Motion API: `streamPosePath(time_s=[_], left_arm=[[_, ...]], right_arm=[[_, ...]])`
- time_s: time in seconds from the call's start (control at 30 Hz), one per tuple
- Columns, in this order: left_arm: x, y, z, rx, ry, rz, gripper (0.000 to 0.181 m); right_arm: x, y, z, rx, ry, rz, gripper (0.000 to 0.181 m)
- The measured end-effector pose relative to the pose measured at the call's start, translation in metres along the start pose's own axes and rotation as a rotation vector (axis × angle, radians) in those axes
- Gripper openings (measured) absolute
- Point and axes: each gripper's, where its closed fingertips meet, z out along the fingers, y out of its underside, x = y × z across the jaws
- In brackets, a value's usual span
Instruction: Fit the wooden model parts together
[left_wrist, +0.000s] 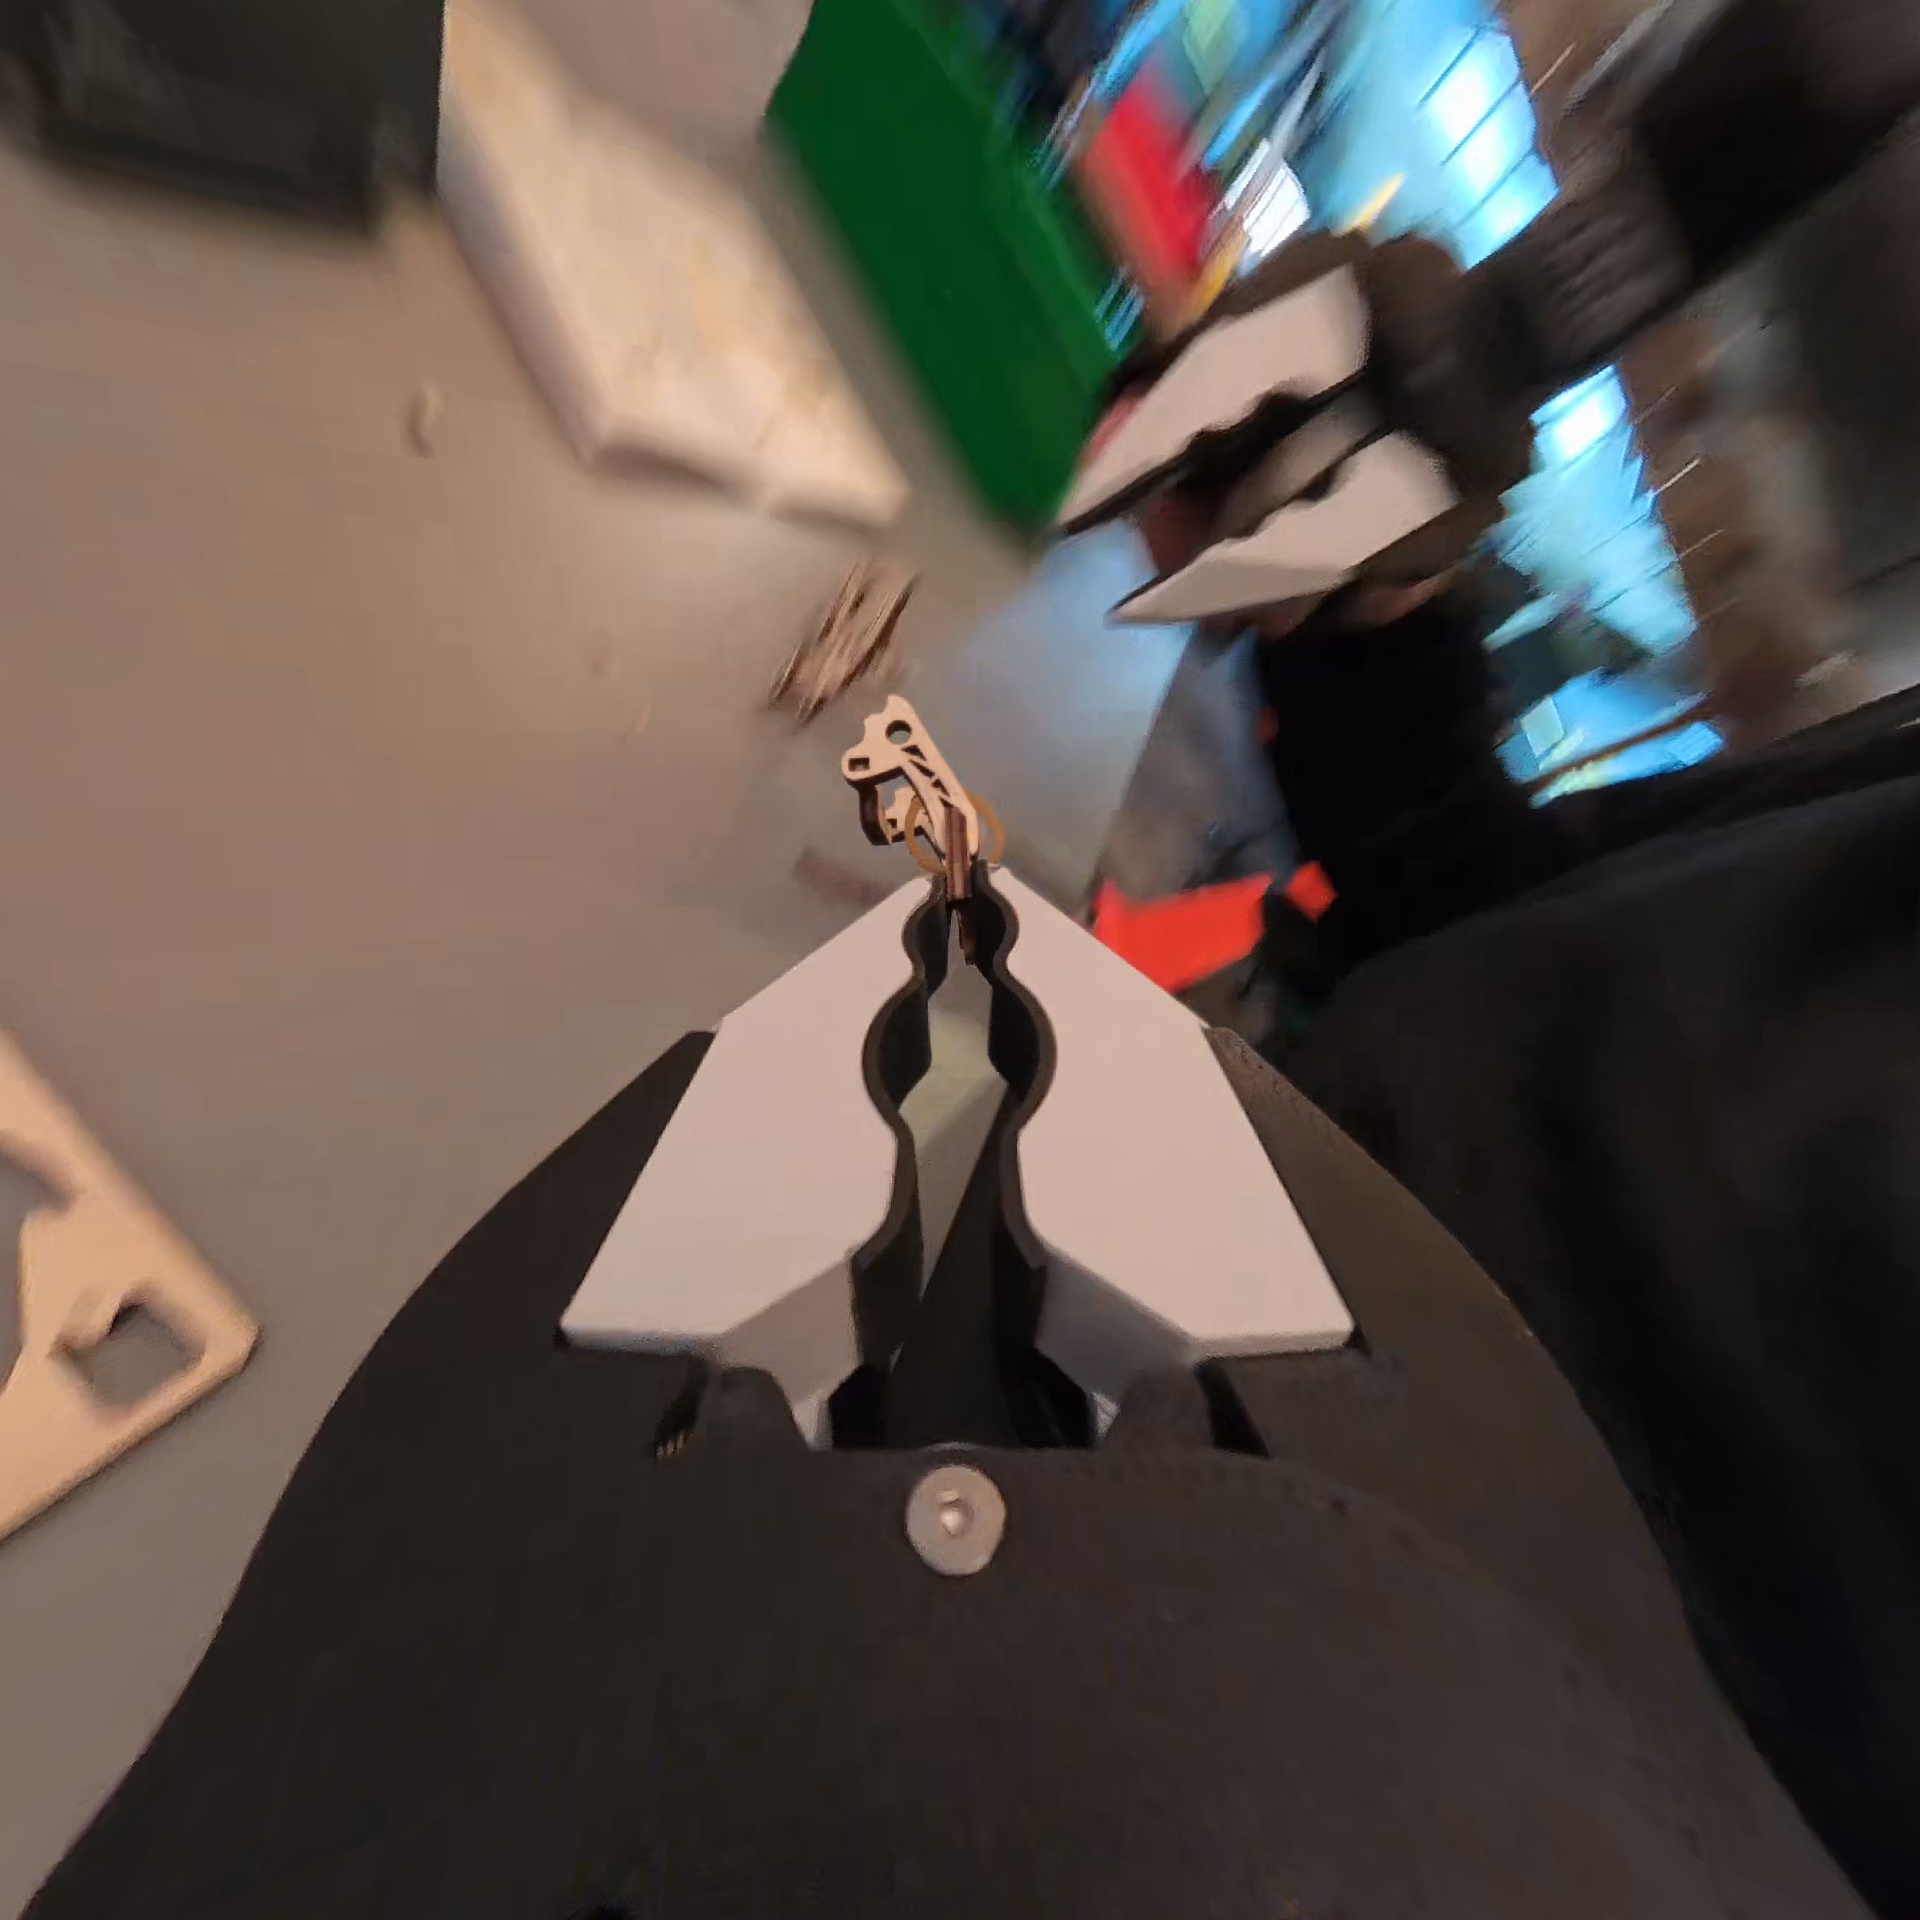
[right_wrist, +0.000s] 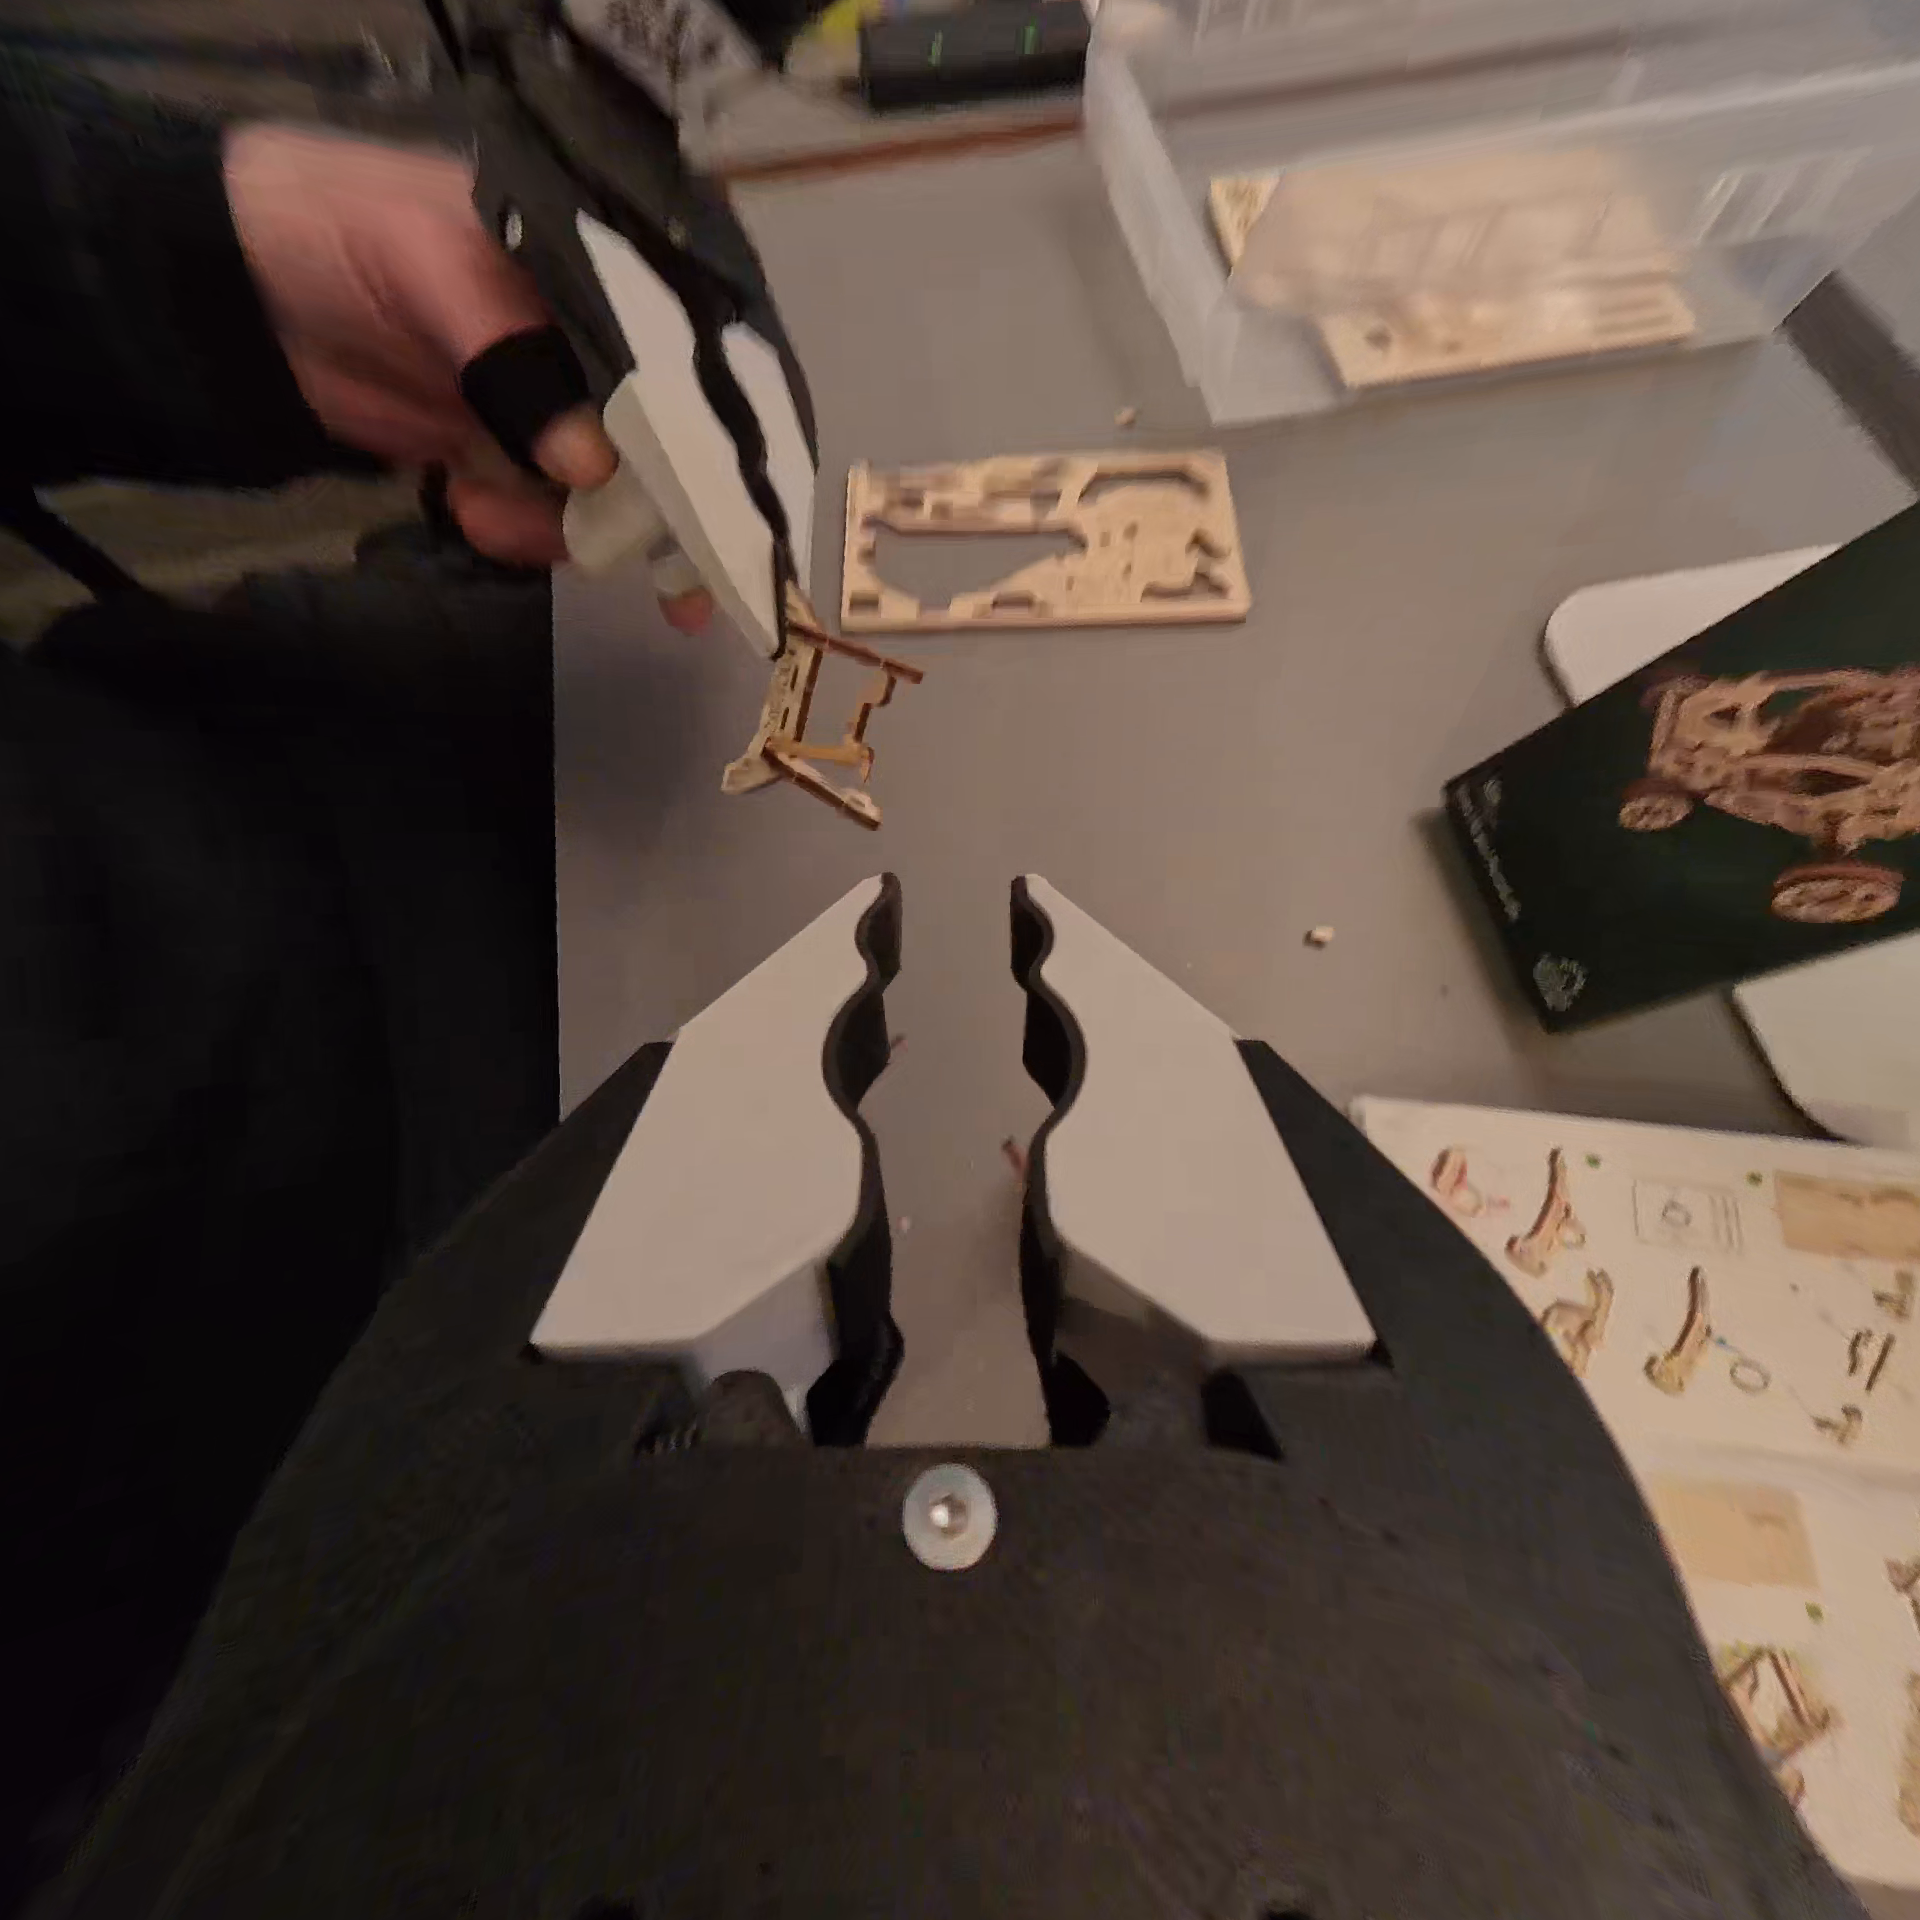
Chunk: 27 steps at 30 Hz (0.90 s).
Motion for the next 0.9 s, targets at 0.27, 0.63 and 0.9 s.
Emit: streamPosePath(time_s=[0.27,0.63,0.9], left_arm=[[-0.023,0.035,0.014,-0.138,-0.056,-0.115,0.001],[-0.042,0.054,0.011,-0.131,-0.124,-0.187,0.006],[-0.05,0.053,0.002,-0.089,-0.207,-0.157,0.02]], right_arm=[[-0.026,0.061,0.03,-0.239,0.086,0.096,0.017],[-0.029,0.101,0.064,-0.394,0.169,0.212,0.016],[-0.025,0.101,0.07,-0.375,0.172,0.223,0.0]])
